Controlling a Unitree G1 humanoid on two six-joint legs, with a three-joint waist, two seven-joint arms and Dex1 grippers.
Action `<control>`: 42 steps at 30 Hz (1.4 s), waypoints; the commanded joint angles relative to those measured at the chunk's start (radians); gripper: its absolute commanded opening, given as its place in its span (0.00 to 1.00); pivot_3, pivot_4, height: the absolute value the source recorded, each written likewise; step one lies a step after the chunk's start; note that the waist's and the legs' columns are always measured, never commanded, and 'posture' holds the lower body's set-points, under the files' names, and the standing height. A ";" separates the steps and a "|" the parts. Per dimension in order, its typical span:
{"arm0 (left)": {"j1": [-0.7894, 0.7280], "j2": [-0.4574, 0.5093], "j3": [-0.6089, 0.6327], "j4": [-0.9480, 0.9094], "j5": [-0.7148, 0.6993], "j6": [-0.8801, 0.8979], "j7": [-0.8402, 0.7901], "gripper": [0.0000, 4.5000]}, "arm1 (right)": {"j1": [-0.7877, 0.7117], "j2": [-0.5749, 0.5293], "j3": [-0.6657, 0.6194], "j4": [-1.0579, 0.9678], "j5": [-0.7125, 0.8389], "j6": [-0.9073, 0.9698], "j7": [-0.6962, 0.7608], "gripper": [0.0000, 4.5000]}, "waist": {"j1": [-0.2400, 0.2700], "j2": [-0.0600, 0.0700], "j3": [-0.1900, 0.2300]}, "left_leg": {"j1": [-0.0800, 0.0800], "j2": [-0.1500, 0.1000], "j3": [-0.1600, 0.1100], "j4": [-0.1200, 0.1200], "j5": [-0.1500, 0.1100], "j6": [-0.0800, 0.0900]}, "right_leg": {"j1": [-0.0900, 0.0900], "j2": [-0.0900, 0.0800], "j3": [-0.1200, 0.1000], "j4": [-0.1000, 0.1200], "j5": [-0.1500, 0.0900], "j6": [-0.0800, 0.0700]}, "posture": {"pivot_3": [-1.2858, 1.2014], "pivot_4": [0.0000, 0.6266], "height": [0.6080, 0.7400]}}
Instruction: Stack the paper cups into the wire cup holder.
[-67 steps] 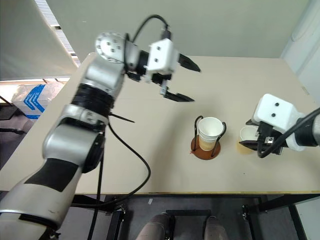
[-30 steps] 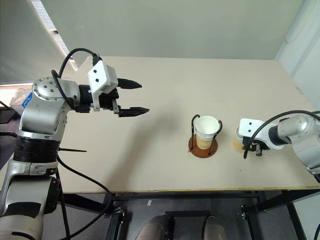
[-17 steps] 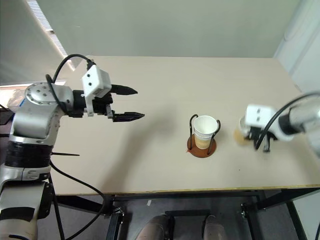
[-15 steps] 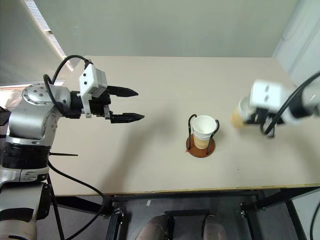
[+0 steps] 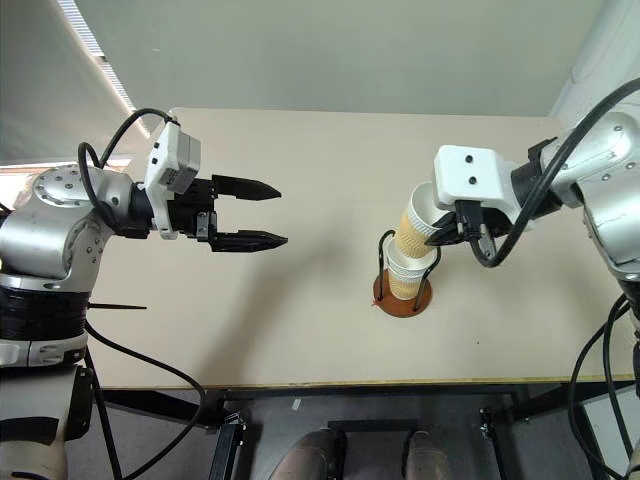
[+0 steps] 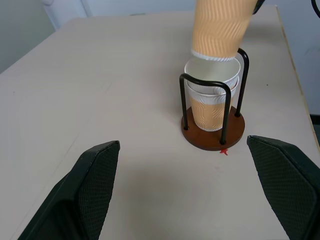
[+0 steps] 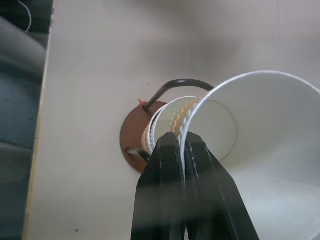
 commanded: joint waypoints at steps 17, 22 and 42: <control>0.019 0.026 0.013 -0.036 0.024 -0.042 0.047 0.99 | -0.083 0.164 -0.074 0.144 -0.026 0.067 -0.116 0.76 | -0.002 0.001 0.000 | 0.000 0.000 0.000 -0.001 0.002 0.000 | -0.002 0.000 -0.001 0.001 0.004 -0.005 | 0.52 0.24 1.00; 0.057 0.006 0.060 -0.022 0.054 -0.064 0.176 0.99 | 0.009 0.103 -0.250 0.112 0.027 0.188 -0.220 0.76 | 0.005 0.000 0.001 | 0.000 0.000 -0.001 -0.001 0.004 -0.005 | -0.001 0.000 -0.002 0.000 0.004 -0.006 | 0.52 0.24 1.00; 0.241 -0.162 0.214 -0.144 0.082 0.012 0.716 0.99 | 0.418 0.254 -0.564 -0.027 0.117 0.291 -0.716 0.76 | 0.004 0.000 0.001 | 0.003 0.000 0.001 -0.002 0.009 -0.002 | 0.001 0.001 0.001 0.001 0.010 -0.001 | 0.52 0.24 1.00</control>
